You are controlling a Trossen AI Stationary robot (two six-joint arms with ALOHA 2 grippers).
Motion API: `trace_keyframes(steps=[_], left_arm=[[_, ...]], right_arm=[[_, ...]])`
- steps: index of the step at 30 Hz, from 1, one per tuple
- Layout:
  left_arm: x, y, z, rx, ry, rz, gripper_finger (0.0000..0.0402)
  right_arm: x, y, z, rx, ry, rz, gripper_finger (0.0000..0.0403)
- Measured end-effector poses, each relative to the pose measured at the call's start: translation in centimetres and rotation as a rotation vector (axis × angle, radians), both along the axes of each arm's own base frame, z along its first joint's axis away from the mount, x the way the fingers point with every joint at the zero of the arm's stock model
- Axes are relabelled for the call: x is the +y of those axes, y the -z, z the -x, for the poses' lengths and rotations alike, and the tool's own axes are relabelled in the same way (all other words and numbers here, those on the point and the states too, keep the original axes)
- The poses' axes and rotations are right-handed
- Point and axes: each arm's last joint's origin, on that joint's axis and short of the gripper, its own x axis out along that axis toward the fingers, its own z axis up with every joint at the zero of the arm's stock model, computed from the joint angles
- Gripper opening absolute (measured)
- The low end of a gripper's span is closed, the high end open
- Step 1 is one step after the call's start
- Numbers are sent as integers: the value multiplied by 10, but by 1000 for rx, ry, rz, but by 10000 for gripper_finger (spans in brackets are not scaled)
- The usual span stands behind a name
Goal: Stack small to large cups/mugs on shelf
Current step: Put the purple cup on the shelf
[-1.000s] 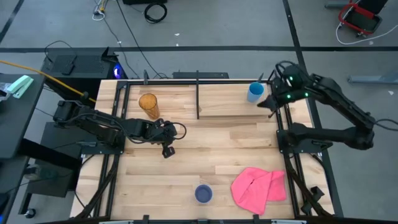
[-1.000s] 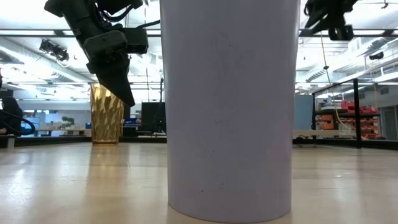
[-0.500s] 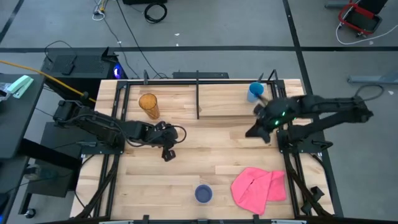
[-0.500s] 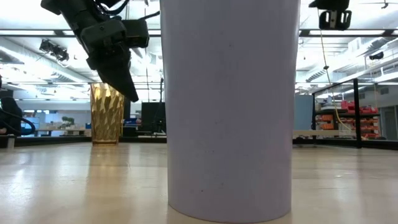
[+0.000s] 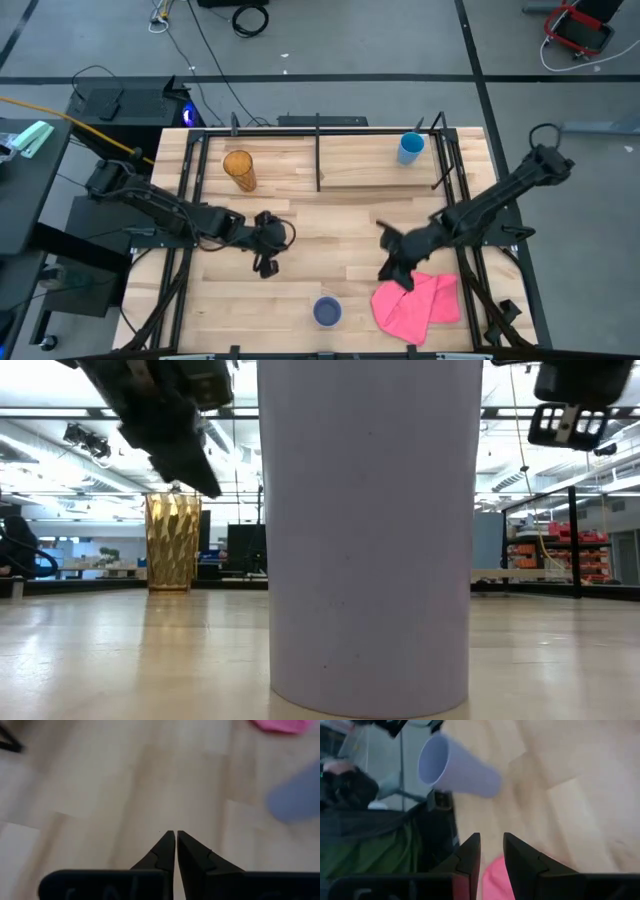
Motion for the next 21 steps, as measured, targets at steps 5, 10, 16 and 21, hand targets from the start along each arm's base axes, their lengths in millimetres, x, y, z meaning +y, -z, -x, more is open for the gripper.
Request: trace_keyframes(steps=[5,10,16,21], left_arm=[[-25,0,8,7,58,83,35],[-53,5,11,-14,127,149,36],[-72,12,6,-61,187,182,35],[-77,19,-4,-114,191,210,40]], right_arm=[[28,21,-11,-11,-42,29,92],[46,40,-18,-13,-72,39,92],[54,45,-28,-73,-70,6,92],[54,39,-34,-156,-26,-25,92]])
